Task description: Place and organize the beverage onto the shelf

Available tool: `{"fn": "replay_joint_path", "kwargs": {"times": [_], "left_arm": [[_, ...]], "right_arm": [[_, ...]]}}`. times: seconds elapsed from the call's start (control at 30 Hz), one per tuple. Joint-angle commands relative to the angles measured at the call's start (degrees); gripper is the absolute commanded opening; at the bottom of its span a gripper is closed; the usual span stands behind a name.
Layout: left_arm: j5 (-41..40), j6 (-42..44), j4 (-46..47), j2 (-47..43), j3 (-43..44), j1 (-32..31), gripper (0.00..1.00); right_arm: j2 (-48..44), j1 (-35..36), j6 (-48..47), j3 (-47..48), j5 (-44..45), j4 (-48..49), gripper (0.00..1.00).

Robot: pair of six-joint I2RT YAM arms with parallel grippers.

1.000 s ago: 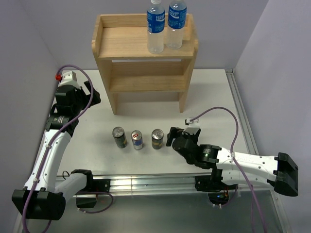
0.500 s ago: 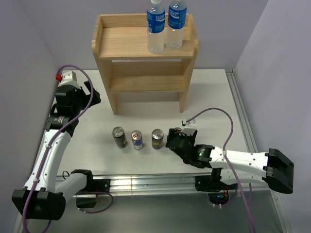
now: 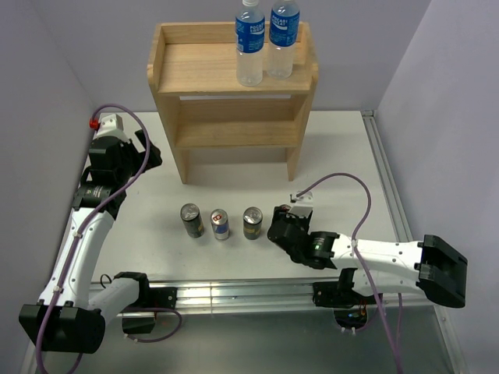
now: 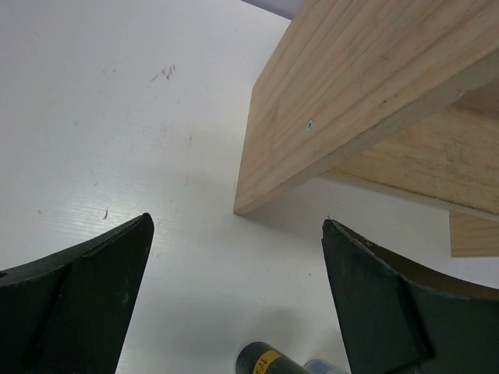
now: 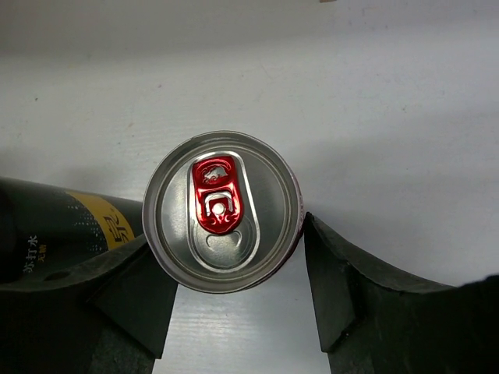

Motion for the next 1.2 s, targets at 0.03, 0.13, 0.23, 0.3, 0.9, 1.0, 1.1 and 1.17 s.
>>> {"fn": "replay_joint_path", "kwargs": {"times": [0.03,0.13,0.23,0.3,0.9,1.0,1.1,1.17], "left_arm": [[0.9,0.5,1.1,-0.5,0.9,0.1,0.96],[0.9,0.4,1.1,-0.4,1.0,0.1,0.96],[1.0,0.4,1.2,-0.6,1.0,0.1,0.96],[1.0,0.4,1.2,-0.8,1.0,0.1,0.96],[1.3,0.4,1.2,-1.0,1.0,0.1,0.96],[1.3,0.4,1.1,-1.1,1.1,0.1,0.96],[1.1,0.5,1.1,-1.2,1.1,0.1,0.96],[1.1,0.5,1.1,-1.1,1.1,0.1,0.96]], "right_arm": [[1.7,-0.5,1.3,0.0,3.6,2.6,0.66],[2.2,-0.5,1.2,0.2,4.0,2.8,0.64],[2.6,-0.5,1.3,0.2,4.9,2.9,0.6],[2.6,-0.5,1.3,0.2,5.7,2.8,0.58],[0.5,-0.5,-11.7,14.6,13.9,0.6,0.56],[0.9,-0.6,-16.5,18.5,15.5,2.1,0.56],[1.5,-1.4,-21.6,22.1,15.6,4.9,0.56],[2.0,-2.2,-25.3,24.0,15.2,7.1,0.56]]}}
